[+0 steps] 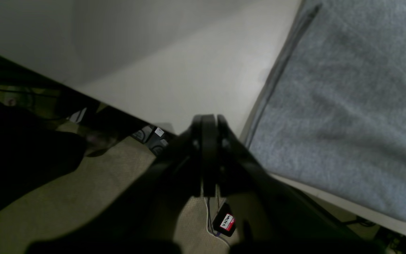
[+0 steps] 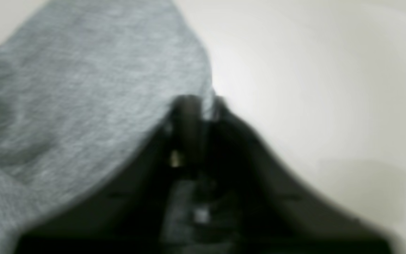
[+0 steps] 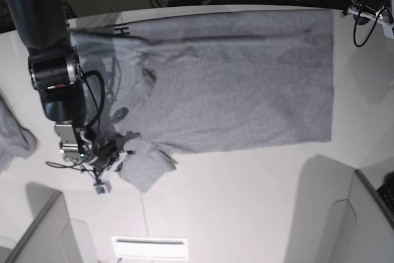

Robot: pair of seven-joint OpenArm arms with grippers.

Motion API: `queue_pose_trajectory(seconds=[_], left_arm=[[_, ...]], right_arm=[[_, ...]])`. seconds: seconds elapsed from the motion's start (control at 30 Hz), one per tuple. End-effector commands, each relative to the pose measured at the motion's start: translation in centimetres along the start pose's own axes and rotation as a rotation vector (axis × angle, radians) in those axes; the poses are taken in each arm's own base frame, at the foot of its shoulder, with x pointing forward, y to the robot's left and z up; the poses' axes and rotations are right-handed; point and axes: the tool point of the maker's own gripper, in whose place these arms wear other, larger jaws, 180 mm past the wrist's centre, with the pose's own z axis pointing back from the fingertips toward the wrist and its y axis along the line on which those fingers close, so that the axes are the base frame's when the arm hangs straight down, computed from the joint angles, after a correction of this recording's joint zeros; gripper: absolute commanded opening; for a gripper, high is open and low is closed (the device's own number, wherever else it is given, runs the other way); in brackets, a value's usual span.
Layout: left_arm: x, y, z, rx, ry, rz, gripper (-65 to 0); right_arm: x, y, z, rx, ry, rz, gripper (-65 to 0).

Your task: Fold the T-shirt properly

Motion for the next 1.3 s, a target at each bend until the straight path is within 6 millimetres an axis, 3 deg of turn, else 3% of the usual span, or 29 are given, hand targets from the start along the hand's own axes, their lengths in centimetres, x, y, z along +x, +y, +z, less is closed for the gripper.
queue_pose_trajectory(seconds=[0.0,0.27,0.43,0.47,0.5,0.57,0.63,0.8,1.1,1.27], left_arm=[[0.8,0.2,0.4,0.003,-0.027,-0.017,-65.0],[1.1,0.3,0.4,0.009,-0.030,-0.028,-65.0],[2.2,0.1,0.3,0.003,-0.054,-0.033,-65.0],[2.2,0.0,0.3,0.002,-0.055,-0.032,-65.0],[2.2,0.0,0.3,0.002,-0.055,-0.032,-65.0],[2.2,0.0,0.3,0.002,-0.054,-0.031,-65.0],[2.2,0.0,0.3,0.002,-0.054,-0.031,-65.0],[2.1,0.1,0.3,0.003,-0.051,-0.032,-65.0],[2.2,-0.1,0.3,-0.002,-0.057,-0.029,-65.0],[2.0,0.1,0.3,0.001,-0.050,-0.031,-65.0]], right_arm=[[2.4,-0.6,0.5,-0.010,-0.037,0.011,-65.0],[4.2,-0.6,1.0,-0.010,-0.081,0.031,-65.0],[3.5,-0.6,1.0,-0.011,-0.033,0.036,-65.0],[3.5,-0.7,1.0,-0.012,-0.018,0.037,-58.5],[3.7,-0.6,1.1,-0.011,-0.013,0.038,-47.0],[4.7,-2.4,2.0,-0.038,-0.038,0.042,-27.2],[5.5,-3.6,2.7,-0.055,-0.066,0.030,-18.8],[5.7,-7.8,4.5,-0.105,-0.102,-0.113,-21.3],[2.2,-8.1,4.3,-0.110,-0.013,-0.119,-26.7],[0.4,-8.2,4.0,-0.112,0.011,-0.125,-26.6]])
